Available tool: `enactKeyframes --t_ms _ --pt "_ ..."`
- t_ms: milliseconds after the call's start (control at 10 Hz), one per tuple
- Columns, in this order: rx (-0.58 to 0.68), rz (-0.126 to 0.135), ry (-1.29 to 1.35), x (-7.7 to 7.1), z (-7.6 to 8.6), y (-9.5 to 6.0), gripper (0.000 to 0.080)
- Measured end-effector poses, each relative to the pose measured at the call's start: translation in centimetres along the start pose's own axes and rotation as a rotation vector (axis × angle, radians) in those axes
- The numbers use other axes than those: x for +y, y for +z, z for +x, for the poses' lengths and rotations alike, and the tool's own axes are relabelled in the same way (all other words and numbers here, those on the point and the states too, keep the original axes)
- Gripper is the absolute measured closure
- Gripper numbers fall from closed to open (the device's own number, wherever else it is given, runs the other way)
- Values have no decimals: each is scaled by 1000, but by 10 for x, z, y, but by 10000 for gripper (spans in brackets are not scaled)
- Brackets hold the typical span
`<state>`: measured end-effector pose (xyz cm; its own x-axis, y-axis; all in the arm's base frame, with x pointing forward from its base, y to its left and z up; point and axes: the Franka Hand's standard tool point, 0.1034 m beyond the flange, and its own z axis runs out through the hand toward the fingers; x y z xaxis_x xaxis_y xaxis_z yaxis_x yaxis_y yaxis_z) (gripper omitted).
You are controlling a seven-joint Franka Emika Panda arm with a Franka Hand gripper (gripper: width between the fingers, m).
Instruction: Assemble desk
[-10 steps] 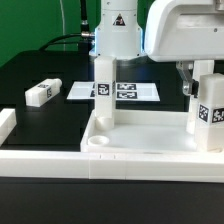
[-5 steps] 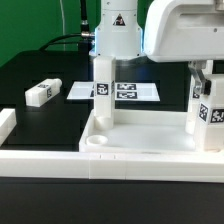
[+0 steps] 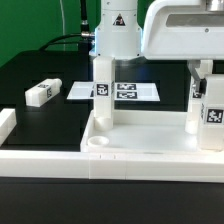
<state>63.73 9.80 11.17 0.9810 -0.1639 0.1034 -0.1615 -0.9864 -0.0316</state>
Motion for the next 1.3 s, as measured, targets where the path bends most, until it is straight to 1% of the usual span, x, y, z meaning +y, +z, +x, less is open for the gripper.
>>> enactKeyframes --t_ms 100,200,500,600,800,900,1000,1200,1300 --pt "-2 5 88 0 0 0 511" --pt "-6 17 212 -2 -1 0 511" --pt "-11 21 472 -1 -1 1 511" --pt "-14 19 546 -1 -1 1 511" --pt "-39 5 765 -4 -3 3 511" --pt "-40 4 817 -4 -2 3 511" --pt "-44 7 925 -3 -2 3 510" --pt "-45 7 983 -3 -2 3 509" --pt "-43 7 955 -3 -2 3 509"
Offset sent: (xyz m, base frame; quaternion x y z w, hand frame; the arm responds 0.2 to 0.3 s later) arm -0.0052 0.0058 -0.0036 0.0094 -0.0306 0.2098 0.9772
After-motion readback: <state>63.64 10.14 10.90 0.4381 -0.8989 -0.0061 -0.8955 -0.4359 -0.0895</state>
